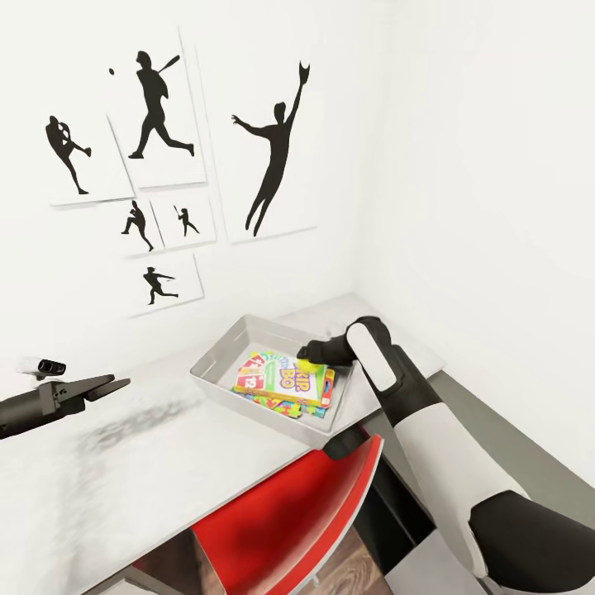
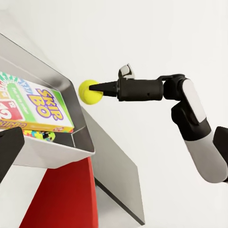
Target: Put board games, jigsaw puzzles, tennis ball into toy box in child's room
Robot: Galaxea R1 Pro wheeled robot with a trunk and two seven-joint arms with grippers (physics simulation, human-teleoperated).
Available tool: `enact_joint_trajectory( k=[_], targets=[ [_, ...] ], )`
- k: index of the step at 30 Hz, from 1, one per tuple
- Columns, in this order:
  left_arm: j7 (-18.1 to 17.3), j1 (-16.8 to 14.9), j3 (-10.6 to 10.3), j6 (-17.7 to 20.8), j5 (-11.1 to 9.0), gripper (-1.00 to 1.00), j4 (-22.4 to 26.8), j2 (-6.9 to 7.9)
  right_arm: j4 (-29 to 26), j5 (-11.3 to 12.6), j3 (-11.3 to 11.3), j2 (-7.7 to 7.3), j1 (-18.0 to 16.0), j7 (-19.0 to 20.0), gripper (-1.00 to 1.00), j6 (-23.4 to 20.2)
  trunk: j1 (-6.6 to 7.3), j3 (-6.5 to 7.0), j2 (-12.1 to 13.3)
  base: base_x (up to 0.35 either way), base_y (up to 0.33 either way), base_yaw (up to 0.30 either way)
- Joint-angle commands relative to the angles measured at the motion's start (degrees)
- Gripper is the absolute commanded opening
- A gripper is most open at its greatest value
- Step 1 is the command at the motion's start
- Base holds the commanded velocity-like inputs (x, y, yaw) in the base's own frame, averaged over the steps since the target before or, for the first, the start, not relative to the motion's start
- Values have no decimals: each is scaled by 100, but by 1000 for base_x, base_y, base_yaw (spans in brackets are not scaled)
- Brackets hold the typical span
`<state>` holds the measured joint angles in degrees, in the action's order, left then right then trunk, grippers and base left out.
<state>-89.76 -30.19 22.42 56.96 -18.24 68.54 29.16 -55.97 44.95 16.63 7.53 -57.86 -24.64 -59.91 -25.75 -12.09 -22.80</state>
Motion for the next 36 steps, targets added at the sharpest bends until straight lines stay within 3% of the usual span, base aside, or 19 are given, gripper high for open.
enact_joint_trajectory(
  k=[1,36],
  targets=[
    [-24,-4,-1,59,4,100,1,2,19,75,6,-4,-6,-64,-100,-9,-3,-11,-12,0,0,0],
    [-24,-4,18,51,-5,100,1,2,490,26,-49,-51,-6,-76,-100,-9,-3,-66,-12,-17,0,-5]
  ],
)
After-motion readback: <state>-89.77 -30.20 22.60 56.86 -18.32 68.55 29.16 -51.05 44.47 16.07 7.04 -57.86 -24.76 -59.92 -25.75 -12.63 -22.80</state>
